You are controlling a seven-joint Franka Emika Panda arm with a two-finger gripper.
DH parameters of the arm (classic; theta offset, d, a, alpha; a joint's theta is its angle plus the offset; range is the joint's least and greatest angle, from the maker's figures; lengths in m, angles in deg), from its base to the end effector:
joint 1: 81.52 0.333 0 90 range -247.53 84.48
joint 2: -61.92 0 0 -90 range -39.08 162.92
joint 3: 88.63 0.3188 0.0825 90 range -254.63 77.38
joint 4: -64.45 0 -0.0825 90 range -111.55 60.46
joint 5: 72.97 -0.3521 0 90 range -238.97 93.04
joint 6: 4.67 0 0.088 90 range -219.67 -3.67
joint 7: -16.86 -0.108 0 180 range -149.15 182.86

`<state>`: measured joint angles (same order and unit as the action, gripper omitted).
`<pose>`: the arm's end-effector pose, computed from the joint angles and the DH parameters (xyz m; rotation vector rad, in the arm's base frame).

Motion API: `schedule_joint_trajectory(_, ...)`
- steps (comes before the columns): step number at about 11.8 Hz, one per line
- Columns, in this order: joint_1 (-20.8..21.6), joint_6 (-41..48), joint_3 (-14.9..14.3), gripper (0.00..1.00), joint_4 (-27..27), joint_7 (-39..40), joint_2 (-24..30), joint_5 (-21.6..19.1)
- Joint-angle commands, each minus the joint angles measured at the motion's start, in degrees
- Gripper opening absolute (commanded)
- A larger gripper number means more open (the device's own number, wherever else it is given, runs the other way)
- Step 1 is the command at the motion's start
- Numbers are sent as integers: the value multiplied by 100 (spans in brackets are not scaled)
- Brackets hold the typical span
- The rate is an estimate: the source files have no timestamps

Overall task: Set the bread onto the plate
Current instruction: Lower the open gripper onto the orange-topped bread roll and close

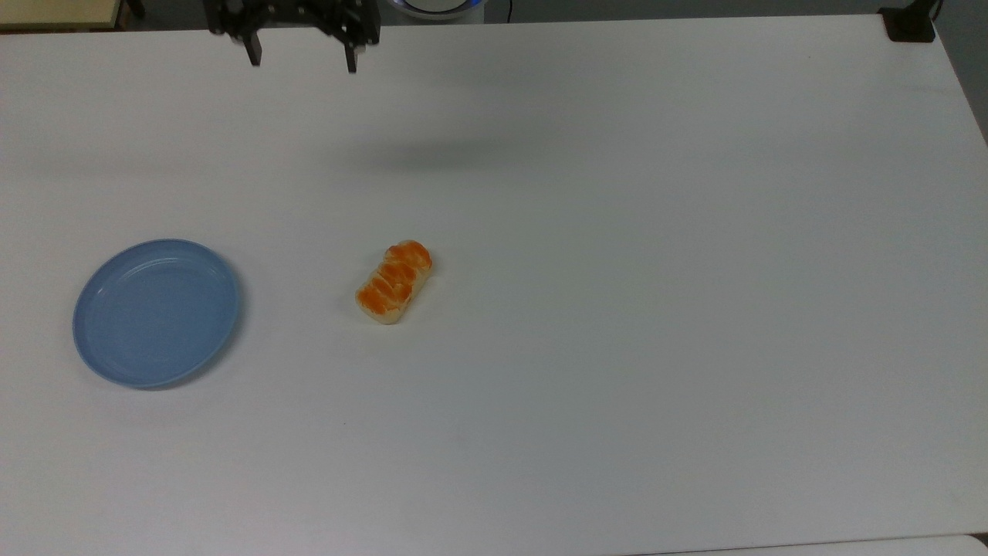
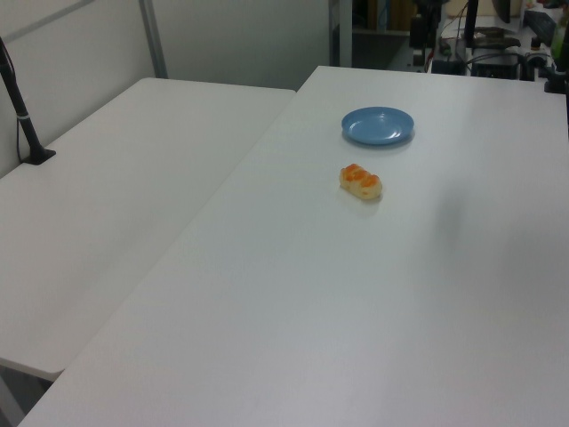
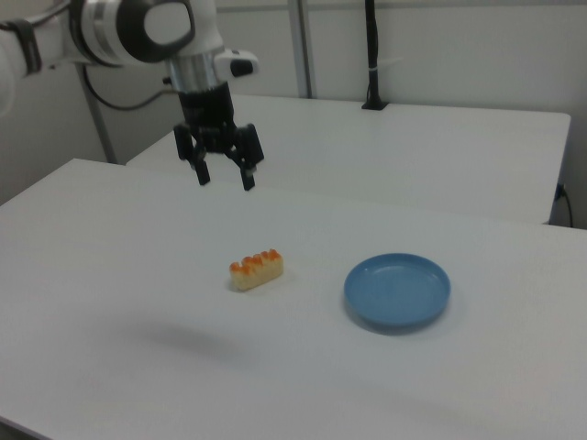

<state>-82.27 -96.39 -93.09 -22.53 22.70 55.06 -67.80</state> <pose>0.5578 -0.0577 0.5879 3.0453 0.0240 -0.0701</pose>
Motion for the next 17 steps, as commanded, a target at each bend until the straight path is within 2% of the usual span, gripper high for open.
schedule_joint_trajectory(1, 267, -729, -55, 100, -63, -99, -509, 231)
schedule_joint_trajectory(2, 303, -1124, -46, 100, -195, -553, -675, 144)
schedule_joint_trajectory(4, 425, -2448, -55, 100, -842, -1896, -817, 108)
schedule_joint_trajectory(6, 531, -3323, -55, 100, -1459, -2419, -870, 116)
schedule_joint_trajectory(9, 637, -3799, -55, 100, -1514, -3139, -1238, 177)
schedule_joint_trajectory(13, 672, -4159, -55, 100, -1549, -3431, -1607, 231)
schedule_joint_trajectory(15, 655, -4204, 50, 100, -1558, -3598, -1748, 466)
schedule_joint_trajectory(17, 637, -4204, 77, 94, -1654, -3669, -1767, 704)
